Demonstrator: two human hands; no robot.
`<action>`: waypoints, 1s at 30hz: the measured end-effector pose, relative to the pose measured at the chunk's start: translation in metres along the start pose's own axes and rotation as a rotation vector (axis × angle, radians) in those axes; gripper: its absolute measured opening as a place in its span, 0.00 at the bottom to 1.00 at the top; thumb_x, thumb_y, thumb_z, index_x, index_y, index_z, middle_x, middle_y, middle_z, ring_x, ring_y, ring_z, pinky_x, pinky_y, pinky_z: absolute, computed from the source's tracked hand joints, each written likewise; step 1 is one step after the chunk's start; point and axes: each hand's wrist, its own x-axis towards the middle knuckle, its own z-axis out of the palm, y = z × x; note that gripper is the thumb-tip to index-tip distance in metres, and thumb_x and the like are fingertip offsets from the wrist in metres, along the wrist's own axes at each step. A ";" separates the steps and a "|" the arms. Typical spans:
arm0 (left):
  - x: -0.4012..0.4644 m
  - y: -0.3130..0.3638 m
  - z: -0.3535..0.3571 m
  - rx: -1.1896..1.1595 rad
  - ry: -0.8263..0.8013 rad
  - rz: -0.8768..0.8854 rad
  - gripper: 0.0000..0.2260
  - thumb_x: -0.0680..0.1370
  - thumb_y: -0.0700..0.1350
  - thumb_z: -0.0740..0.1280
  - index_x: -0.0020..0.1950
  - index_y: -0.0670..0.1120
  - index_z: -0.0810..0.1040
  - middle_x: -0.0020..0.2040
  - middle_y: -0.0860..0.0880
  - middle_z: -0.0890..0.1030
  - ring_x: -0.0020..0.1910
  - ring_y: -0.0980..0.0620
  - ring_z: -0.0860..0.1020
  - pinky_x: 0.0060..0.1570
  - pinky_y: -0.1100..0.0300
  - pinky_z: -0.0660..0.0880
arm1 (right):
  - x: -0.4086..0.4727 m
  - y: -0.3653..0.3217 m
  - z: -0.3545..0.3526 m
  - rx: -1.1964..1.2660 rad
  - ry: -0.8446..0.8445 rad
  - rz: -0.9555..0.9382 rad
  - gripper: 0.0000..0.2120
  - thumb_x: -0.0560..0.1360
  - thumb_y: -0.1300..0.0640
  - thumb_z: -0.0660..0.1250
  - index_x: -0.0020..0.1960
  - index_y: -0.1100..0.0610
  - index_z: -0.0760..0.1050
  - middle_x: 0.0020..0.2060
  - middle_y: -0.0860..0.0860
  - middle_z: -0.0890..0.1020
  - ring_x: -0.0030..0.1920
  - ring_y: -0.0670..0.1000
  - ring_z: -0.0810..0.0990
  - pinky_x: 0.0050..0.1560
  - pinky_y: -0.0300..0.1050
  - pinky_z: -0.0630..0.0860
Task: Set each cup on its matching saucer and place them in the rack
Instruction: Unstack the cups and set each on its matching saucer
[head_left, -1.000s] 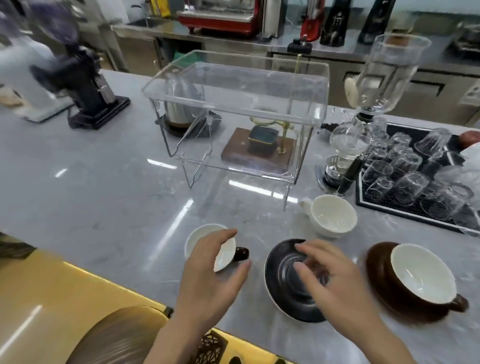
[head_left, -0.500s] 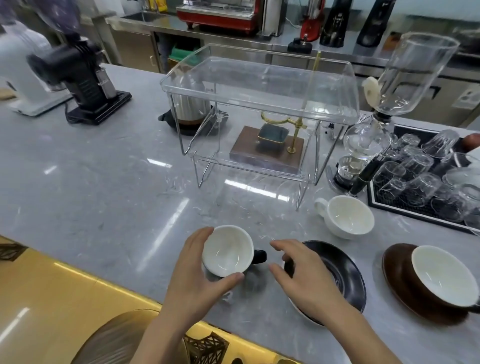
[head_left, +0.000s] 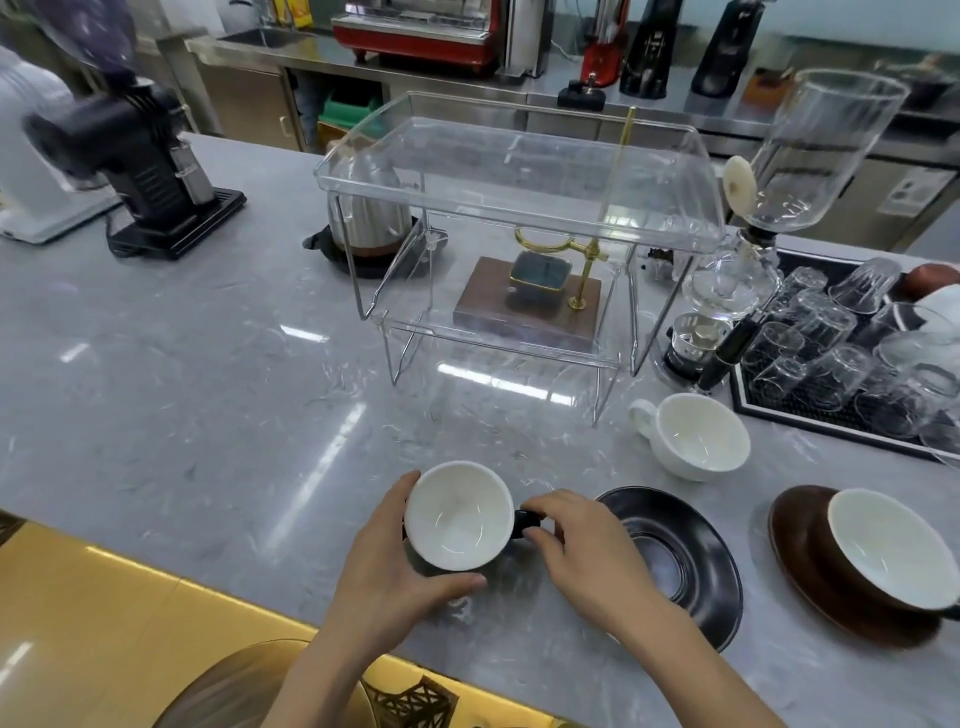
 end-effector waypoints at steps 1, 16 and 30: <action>0.000 0.000 0.001 -0.011 0.010 0.001 0.42 0.55 0.53 0.86 0.60 0.71 0.64 0.56 0.83 0.69 0.57 0.80 0.69 0.47 0.83 0.67 | 0.000 -0.001 0.000 0.009 0.009 0.004 0.09 0.77 0.54 0.65 0.56 0.49 0.80 0.51 0.45 0.82 0.53 0.49 0.78 0.52 0.43 0.72; 0.009 0.035 0.014 -0.068 -0.013 0.141 0.43 0.53 0.56 0.86 0.63 0.66 0.69 0.60 0.75 0.74 0.60 0.71 0.73 0.52 0.78 0.70 | -0.030 0.013 -0.039 0.147 0.206 0.012 0.10 0.75 0.60 0.69 0.51 0.48 0.83 0.45 0.39 0.82 0.48 0.38 0.78 0.49 0.28 0.70; 0.015 0.090 0.089 -0.063 -0.193 0.144 0.49 0.50 0.61 0.84 0.70 0.57 0.72 0.61 0.62 0.80 0.62 0.59 0.77 0.61 0.58 0.77 | -0.086 0.073 -0.090 0.192 0.292 0.137 0.11 0.73 0.64 0.71 0.52 0.50 0.82 0.45 0.40 0.82 0.50 0.41 0.78 0.50 0.29 0.72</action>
